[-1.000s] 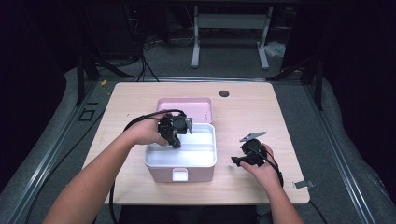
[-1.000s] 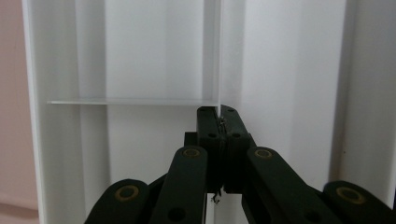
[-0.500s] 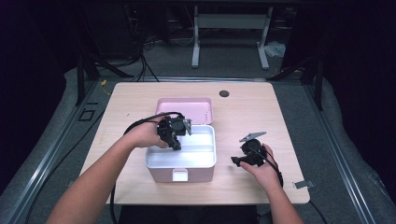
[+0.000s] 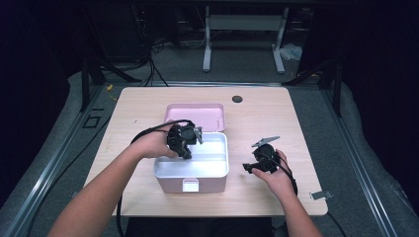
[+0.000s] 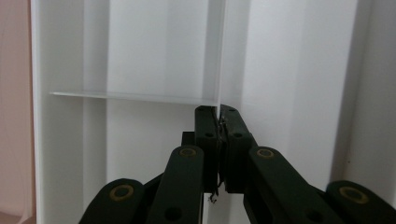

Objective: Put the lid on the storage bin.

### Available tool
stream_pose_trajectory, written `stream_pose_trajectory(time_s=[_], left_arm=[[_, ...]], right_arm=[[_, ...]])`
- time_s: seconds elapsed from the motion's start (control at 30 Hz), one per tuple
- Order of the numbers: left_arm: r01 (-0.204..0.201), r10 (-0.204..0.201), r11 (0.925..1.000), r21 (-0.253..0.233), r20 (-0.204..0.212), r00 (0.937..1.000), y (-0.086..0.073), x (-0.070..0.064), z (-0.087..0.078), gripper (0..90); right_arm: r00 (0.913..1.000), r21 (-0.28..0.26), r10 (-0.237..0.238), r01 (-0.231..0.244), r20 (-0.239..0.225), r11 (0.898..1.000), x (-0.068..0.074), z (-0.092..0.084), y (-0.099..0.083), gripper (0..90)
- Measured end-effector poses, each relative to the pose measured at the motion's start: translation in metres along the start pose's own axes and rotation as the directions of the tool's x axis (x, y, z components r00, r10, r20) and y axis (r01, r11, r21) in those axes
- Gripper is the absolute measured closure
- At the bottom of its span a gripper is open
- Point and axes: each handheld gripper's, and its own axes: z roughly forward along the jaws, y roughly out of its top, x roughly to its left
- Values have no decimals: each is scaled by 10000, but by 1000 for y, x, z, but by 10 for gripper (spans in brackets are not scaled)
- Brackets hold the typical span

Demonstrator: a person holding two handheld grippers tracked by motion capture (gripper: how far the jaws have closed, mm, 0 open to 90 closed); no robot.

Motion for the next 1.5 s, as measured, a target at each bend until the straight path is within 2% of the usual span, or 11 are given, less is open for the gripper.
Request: stream_pose_trajectory(time_s=[0.13, 0.27, 0.5, 0.6, 0.83, 0.9, 1.03, 1.13, 1.3, 1.37, 1.5], left_arm=[[-15, 15, 10000, 68, 40, 10000, 1, 1, 0, 874], [11, -11, 10000, 94, 17, 10000, 1, 1, 0, 874], [-3, 1, 9998, 188, 59, 10000, 2, 1, 0, 874], [10, -12, 9999, 148, 91, 10000, 2, 1, 0, 874], [-6, 4, 9998, 181, 117, 9999, 3, 2, 1, 874], [-15, 12, 9998, 205, 121, 9999, 3, 2, 0, 874], [2, -4, 9998, 191, 119, 9999, 3, 2, 1, 874], [-20, 17, 9998, 222, 137, 9999, 3, 2, 0, 874], [14, -18, 9997, 244, 174, 9998, 3, 2, 0, 874], [22, -26, 9998, 210, 192, 9998, 3, 2, 1, 874], [-37, 32, 9996, 271, 171, 9998, 4, 3, 0, 875]], right_arm=[[9999, 105, 85, -84, -142, 9999, -2, -4, 15, 357], [9999, 328, -136, 132, 103, 9994, -2, -5, 34, 327], [9987, 772, -280, 248, 415, 9967, -3, -3, 78, 329], [9997, 1012, -59, 36, 227, 9949, -3, -3, 96, 365], [9982, 1477, 304, -376, 509, 9883, -6, -2, 135, 386], [9968, 1684, 631, -706, 492, 9832, -8, 0, 143, 400], [9895, 1772, 1271, -1376, 693, 9745, -14, 2, 155, 431], [9846, 1695, 1605, -1703, 698, 9707, -17, 2, 164, 444], [9832, 1330, 1625, -1725, 831, 9760, -17, 1, 179, 469], [9816, 1173, 1815, -1873, 584, 9753, -16, 1, 183, 494], [9794, 1125, 1902, -1969, 676, 9739, -15, 7, 188, 530]])
